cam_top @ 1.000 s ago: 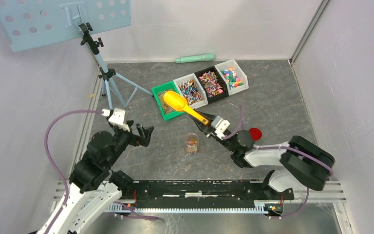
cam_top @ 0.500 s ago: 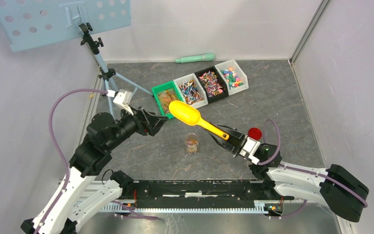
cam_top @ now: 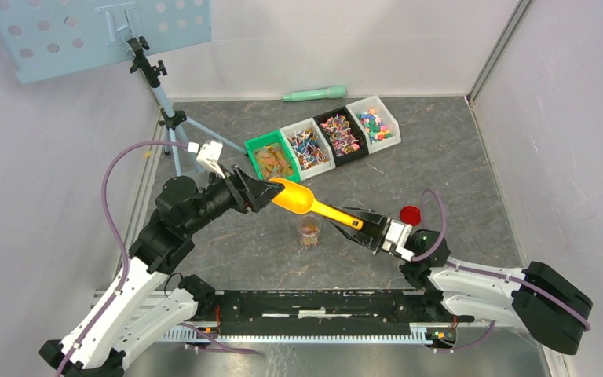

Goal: Pack the candies
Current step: Adjust the spatula.

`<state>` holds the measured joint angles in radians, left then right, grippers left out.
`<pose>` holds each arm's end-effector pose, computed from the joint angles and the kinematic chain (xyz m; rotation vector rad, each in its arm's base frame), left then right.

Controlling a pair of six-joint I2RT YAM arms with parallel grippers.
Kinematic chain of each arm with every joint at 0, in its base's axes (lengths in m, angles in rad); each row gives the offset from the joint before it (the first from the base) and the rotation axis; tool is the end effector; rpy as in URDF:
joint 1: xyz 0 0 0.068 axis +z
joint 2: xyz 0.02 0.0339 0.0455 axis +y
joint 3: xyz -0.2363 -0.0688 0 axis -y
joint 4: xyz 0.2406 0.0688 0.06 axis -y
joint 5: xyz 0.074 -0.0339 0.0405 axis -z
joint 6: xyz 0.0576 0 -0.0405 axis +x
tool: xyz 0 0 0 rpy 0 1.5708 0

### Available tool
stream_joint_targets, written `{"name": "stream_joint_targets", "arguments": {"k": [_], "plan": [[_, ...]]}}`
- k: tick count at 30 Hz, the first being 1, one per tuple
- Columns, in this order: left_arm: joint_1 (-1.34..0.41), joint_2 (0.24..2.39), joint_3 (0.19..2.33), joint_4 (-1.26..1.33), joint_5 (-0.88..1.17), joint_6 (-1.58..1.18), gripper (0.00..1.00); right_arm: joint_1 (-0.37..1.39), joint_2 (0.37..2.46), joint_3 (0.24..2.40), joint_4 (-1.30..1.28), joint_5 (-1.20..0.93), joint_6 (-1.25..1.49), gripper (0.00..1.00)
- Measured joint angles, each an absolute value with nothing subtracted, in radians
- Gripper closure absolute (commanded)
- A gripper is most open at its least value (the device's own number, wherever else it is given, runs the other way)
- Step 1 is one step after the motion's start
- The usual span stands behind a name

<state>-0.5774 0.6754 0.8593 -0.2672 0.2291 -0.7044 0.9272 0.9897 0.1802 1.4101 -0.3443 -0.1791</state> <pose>0.1527 -0.1151 0.3534 0.0749 1.7851 -1.1412 0.1078 0.1760 0.2507 -0.7996 0.6721 0.8482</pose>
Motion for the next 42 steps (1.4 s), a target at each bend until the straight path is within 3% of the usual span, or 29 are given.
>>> {"name": "stream_joint_targets", "arguments": {"k": [9,14,17,21,28,30,32,37,42], "plan": [[-0.577,0.612,0.839,-0.339,0.156,-0.708,0.0,0.927,0.971,0.212,1.366,-0.337,-0.164,1.0],[-0.577,0.6,0.839,-0.378,0.129,-0.69,0.05,0.927,0.959,0.23,1.366,-0.338,-0.157,1.0],[-0.577,0.598,0.83,-0.355,0.134,-0.691,0.16,0.927,0.971,0.233,1.369,-0.344,-0.14,1.0],[-0.577,0.583,0.774,-0.256,0.147,-0.738,0.51,0.927,0.995,0.233,1.37,-0.366,-0.109,0.98],[-0.567,0.564,0.714,-0.176,0.148,-0.809,0.75,0.927,0.997,0.233,1.398,-0.368,-0.076,0.98],[-0.567,0.56,0.712,-0.176,0.147,-0.812,0.81,0.927,0.995,0.233,1.4,-0.366,-0.07,0.92],[-0.567,0.553,0.709,-0.176,0.141,-0.814,0.95,0.927,0.995,0.233,1.397,-0.364,-0.068,0.86],[-0.559,0.526,0.706,-0.18,0.1,-0.83,0.98,0.928,0.963,0.276,1.223,-0.345,-0.091,0.82],[-0.562,0.492,0.706,-0.189,0.088,-0.83,0.98,0.935,0.89,0.307,1.009,-0.332,-0.119,0.68]]}}
